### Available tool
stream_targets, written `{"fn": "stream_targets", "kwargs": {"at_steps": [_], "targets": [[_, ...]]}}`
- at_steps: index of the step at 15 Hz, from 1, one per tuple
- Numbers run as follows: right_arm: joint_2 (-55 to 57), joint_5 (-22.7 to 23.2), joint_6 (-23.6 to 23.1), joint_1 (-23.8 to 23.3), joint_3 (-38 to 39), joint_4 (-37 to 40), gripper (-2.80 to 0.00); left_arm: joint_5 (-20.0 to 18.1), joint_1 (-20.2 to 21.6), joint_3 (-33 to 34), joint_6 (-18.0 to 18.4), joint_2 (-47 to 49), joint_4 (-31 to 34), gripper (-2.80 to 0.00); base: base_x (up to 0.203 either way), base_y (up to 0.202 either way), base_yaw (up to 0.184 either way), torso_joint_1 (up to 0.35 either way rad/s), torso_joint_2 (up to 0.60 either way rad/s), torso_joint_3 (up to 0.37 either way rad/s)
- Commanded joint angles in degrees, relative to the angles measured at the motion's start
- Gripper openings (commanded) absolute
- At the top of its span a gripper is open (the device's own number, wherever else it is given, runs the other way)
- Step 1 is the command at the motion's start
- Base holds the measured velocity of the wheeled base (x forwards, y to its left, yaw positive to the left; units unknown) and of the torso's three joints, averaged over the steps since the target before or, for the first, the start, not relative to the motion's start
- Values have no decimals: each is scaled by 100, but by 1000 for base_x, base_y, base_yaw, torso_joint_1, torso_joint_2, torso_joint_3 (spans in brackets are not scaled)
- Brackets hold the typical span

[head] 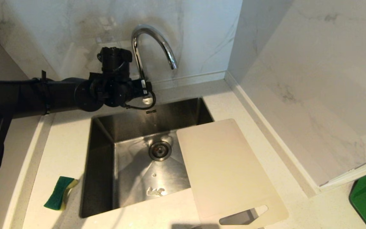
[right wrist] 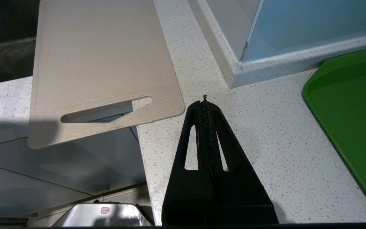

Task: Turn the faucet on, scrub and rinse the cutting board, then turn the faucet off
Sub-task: Turn on the tap

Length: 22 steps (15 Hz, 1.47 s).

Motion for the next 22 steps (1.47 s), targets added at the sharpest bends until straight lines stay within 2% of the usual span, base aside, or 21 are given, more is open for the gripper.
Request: {"fn": "stream_targets", "kwargs": {"at_steps": [1,3,4,7,9,11,16,20,22], "targets": [[0,5,-1,7,1,-5,-280,33,114,7,42,22,-325,0,0,0,0,0,0,0],[0,2,-1,-2,1,-5,-280,302,128,7,-85,55,-360,0,0,0,0,0,0,0],[0,4,-1,2,1,-5,-280,602,121,7,-230,92,-410,0,0,0,0,0,0,0],[0,-3,-1,5,1,-5,-280,1401,36,7,-1406,430,-614,0,0,0,0,0,0,0],[0,4,-1,7,1,-5,-280,1598,-73,7,-2351,555,-587,0,0,0,0,0,0,0],[0,1,-1,1,1,-5,-280,1622,-117,7,-2883,567,-573,0,0,0,0,0,0,0],[0,1,-1,1,1,-5,-280,1617,-84,7,-3358,766,-666,0,0,0,0,0,0,0],[0,5,-1,7,1,-5,-280,1645,-11,5,-3365,928,-745,0,0,0,0,0,0,0],[0,3,-1,-1,1,-5,-280,1778,35,7,-3308,988,-811,0,0,0,0,0,0,0]]}}
